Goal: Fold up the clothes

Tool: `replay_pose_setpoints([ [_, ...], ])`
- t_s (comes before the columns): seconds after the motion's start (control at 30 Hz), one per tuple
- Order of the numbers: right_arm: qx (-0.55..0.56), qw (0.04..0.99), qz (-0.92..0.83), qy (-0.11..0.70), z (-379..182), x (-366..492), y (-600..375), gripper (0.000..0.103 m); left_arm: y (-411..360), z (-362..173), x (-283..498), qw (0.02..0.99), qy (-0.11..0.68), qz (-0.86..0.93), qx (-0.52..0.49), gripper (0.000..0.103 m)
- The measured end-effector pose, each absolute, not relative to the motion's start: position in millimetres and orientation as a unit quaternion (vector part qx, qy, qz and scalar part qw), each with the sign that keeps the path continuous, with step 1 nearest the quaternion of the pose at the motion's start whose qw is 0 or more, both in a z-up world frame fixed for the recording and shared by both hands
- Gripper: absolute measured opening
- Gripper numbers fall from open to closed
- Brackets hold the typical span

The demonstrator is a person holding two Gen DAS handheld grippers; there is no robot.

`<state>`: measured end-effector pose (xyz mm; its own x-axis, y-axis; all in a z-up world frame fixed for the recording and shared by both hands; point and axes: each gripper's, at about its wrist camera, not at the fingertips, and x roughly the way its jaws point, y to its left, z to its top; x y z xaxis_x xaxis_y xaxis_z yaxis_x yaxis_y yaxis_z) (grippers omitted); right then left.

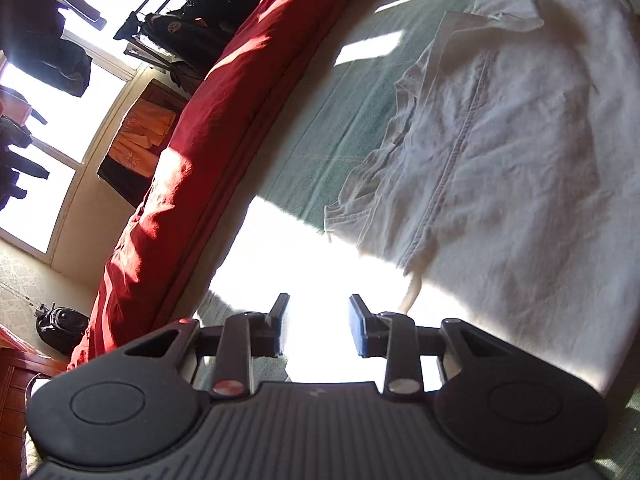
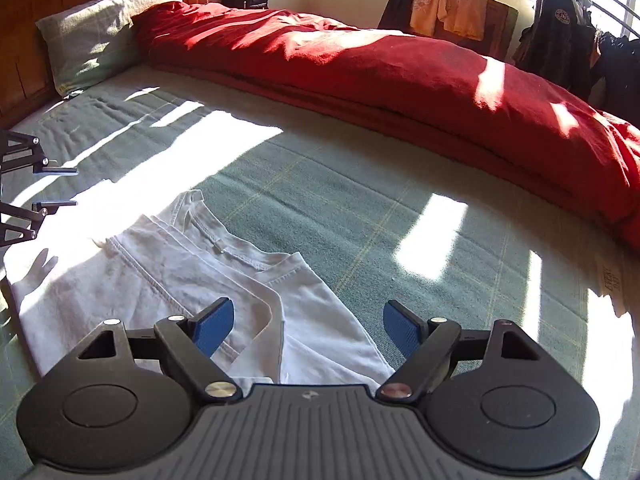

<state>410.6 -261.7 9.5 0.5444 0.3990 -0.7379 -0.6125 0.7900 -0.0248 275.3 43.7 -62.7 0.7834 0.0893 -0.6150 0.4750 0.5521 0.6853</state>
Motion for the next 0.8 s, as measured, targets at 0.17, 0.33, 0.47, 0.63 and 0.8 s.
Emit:
replay_pose_setpoints([
  [0.17, -0.163, 0.852, 0.311, 0.389, 1, 382, -268, 0.089, 43, -69, 255, 0.825, 0.323, -0.14, 0.441, 0.037],
  [0.33, -0.267, 0.81, 0.33, 0.404, -39, 342, -256, 0.089, 33, -84, 236, 0.814, 0.328, -0.172, 0.448, 0.041],
  [0.47, -0.29, 0.812, 0.309, 0.402, -57, 342, -256, 0.089, 27, -94, 237, 0.803, 0.331, -0.176, 0.464, 0.041],
  [0.63, -0.247, 0.848, 0.254, 0.395, -53, 369, -278, 0.089, 35, -94, 252, 0.814, 0.336, -0.158, 0.447, 0.041],
  [0.8, -0.233, 0.869, 0.172, 0.402, -60, 385, -295, 0.089, 48, -94, 270, 0.825, 0.353, -0.108, 0.427, 0.041],
])
